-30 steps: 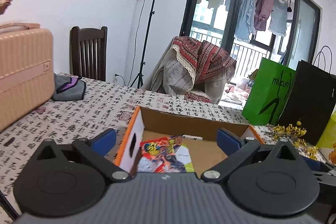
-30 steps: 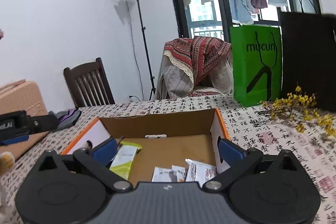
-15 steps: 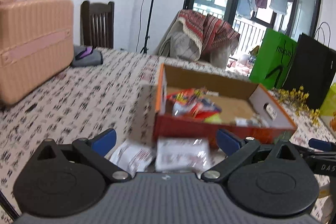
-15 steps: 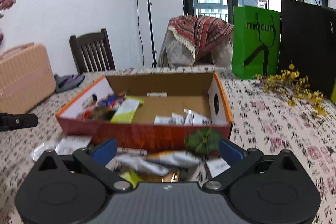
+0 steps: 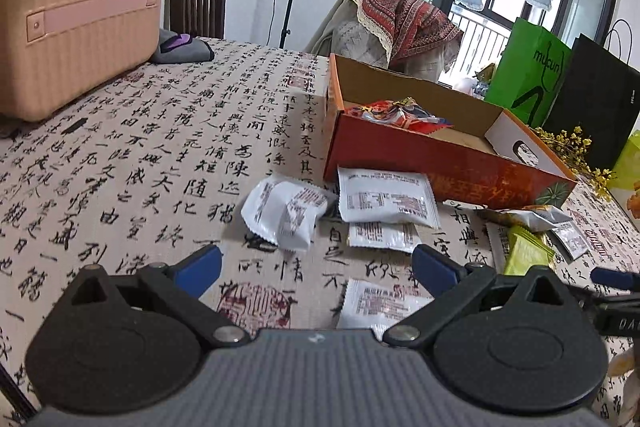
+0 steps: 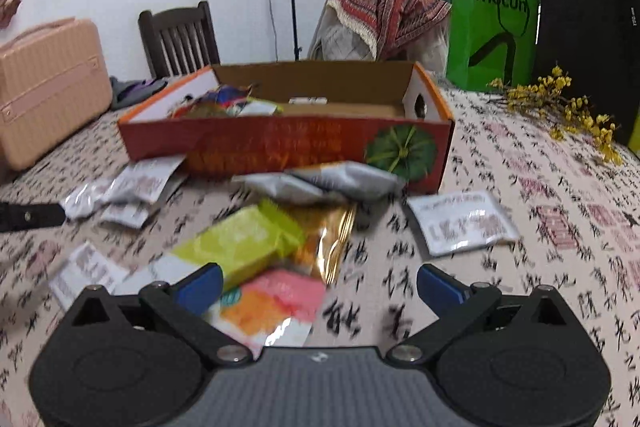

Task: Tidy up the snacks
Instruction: 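Move both grippers back to the snack pile, then grasp the pink-and-white packet with the right gripper while the left gripper grasps a white sachet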

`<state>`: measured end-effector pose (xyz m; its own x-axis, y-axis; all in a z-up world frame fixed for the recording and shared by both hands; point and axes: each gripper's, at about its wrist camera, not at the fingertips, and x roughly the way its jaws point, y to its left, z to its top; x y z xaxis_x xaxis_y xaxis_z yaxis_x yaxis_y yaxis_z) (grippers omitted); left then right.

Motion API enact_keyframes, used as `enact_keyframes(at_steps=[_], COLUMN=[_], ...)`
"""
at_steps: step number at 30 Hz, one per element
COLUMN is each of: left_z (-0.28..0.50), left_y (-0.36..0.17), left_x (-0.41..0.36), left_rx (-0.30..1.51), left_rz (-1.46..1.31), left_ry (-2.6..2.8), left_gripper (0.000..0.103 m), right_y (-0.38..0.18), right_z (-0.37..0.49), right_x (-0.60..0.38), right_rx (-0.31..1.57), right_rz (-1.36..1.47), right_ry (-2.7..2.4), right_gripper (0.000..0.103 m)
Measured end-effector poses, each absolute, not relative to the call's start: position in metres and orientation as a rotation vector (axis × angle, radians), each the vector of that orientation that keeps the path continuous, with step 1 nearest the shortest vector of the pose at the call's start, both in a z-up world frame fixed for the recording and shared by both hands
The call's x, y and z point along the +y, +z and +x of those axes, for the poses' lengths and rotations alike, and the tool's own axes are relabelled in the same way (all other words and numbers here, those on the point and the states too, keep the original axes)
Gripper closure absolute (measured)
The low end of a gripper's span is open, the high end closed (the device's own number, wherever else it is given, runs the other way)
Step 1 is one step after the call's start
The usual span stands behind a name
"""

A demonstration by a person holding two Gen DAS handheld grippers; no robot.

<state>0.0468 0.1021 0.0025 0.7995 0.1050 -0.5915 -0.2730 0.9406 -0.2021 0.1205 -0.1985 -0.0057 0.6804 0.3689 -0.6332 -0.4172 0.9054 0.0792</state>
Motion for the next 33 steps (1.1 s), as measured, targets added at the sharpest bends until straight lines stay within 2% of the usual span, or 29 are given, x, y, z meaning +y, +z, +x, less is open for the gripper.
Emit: enact_keyframes(at_steps=[8, 14, 16, 18, 23, 33], left_z=[0.036, 0.033, 0.033, 0.033, 0.033, 0.038], left_y=[0.005, 0.005, 0.005, 0.004, 0.002, 0.0], left_x=[0.093, 0.094, 0.095, 0.097, 0.098, 0.091], left_rx=[0.6, 0.602, 0.604, 0.608, 0.616, 0.64], left_rz=[-0.288, -0.299, -0.306, -0.313, -0.325, -0.308], left_ry=[0.186, 0.187, 0.19, 0.192, 0.201, 0.191], left_gripper=[0.0, 0.0, 0.0, 0.0, 0.0, 0.0], right_y=[-0.02, -0.023, -0.022, -0.02, -0.019, -0.013], right_z=[0.109, 0.103, 0.1, 0.097, 0.095, 0.091], right_x=[-0.172, -0.163, -0.166, -0.173, -0.188, -0.207], right_rx=[0.751, 0.726, 0.712, 0.697, 0.684, 0.638], right_rz=[-0.15, -0.161, -0.154, -0.148, -0.131, -0.09], right_ry=[0.503, 0.519, 0.522, 0.524, 0.518, 0.503], right_gripper=[0.0, 0.0, 0.007, 0.029, 0.033, 0.033])
